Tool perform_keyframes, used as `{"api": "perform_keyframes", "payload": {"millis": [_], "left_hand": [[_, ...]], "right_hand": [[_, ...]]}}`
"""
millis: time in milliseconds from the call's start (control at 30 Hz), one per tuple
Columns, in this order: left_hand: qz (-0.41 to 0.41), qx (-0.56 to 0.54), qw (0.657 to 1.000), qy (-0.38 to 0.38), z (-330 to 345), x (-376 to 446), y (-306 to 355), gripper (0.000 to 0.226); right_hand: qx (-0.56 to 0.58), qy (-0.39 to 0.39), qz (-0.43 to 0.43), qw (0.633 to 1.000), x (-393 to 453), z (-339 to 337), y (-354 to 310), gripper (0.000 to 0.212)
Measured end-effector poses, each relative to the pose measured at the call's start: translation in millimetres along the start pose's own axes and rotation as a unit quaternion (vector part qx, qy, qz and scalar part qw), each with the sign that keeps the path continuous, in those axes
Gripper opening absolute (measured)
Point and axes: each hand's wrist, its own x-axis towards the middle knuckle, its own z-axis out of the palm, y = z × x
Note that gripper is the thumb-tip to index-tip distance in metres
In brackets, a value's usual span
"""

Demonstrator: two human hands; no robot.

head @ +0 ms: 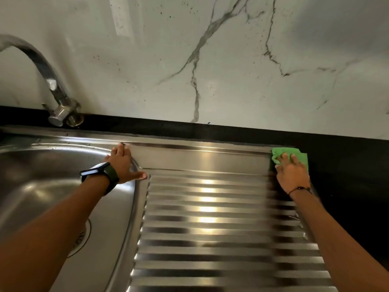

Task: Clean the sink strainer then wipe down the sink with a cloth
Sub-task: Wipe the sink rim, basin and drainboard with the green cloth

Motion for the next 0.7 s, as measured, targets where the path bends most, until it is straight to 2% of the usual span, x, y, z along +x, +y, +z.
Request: {"api": "perform_keyframes", "payload": {"millis": [133, 233, 367, 500, 567, 633, 700], "left_hand": [[0.004, 0.011, 1.0, 0.001, 1, 0, 0, 0.11], [0.01, 0.008, 1.0, 0.005, 5, 1, -3, 0.113], [0.041, -0.055, 0.997, 0.024, 15, 0, -11, 0.115], [0.094, -0.077, 0.992, 0.029, 21, 0, -24, 0.114], [0.129, -0.09, 0.987, 0.021, 13, 1, -35, 0.106], [0.159, -0.153, 0.975, 0.021, 1, 3, -51, 0.087], [0.161, -0.193, 0.966, 0.058, -7, 1, -80, 0.073]], "right_hand": [[0.089, 0.016, 0.022, 0.996, -12, 8, -20, 0.041], [0.093, 0.011, 0.033, 0.995, -16, 11, -52, 0.042], [0.096, 0.008, 0.056, 0.994, -25, 12, -99, 0.043], [0.101, 0.005, 0.01, 0.995, -47, 19, -178, 0.04], [0.1, 0.011, -0.02, 0.995, -59, 24, -223, 0.038], [0.101, 0.022, -0.039, 0.994, -70, 28, -262, 0.038], [0.101, 0.019, -0.05, 0.993, -79, 33, -297, 0.038]]}}
